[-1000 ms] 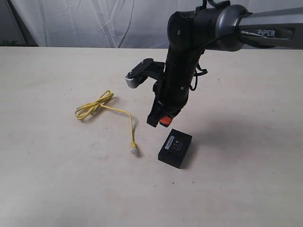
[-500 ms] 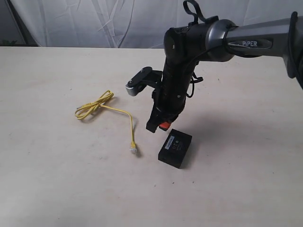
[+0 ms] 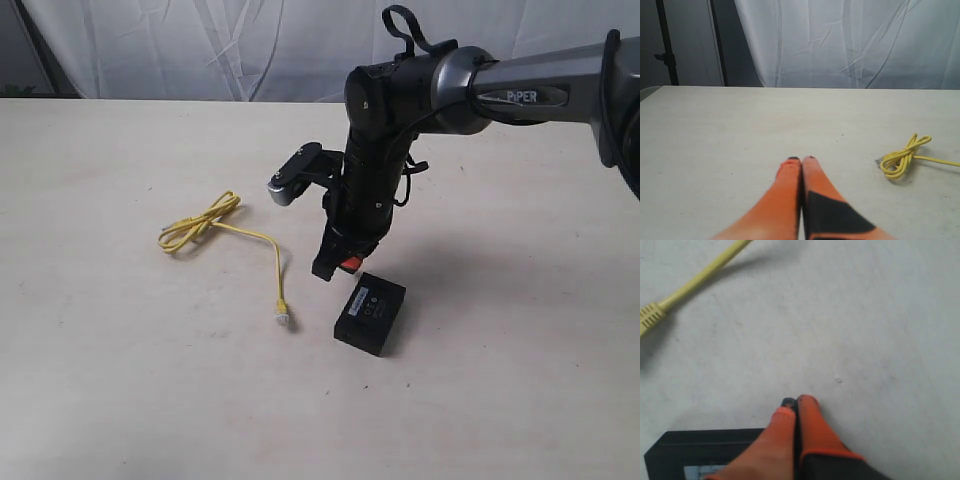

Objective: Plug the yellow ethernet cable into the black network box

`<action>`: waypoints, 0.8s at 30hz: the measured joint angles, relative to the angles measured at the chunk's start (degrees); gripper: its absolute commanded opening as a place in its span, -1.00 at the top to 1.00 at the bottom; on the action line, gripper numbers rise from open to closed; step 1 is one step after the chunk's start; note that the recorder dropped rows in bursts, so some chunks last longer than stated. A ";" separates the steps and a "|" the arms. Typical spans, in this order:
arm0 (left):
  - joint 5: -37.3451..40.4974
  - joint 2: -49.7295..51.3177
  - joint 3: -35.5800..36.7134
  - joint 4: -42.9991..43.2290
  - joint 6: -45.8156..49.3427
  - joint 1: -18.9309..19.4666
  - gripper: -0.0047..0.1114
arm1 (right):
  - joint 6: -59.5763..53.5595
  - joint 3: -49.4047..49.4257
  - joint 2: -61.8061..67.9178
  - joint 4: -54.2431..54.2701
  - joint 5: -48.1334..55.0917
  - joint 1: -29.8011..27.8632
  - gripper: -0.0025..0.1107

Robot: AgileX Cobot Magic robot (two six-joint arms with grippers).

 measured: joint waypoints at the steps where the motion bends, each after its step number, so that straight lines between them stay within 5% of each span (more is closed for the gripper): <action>1: 0.00 0.00 0.00 0.00 0.00 0.00 0.92 | 0.00 0.00 0.00 0.00 0.00 0.00 0.97; 24: 0.00 0.00 0.00 0.00 0.00 0.00 0.92 | 0.13 0.00 0.86 -8.03 12.82 0.00 0.97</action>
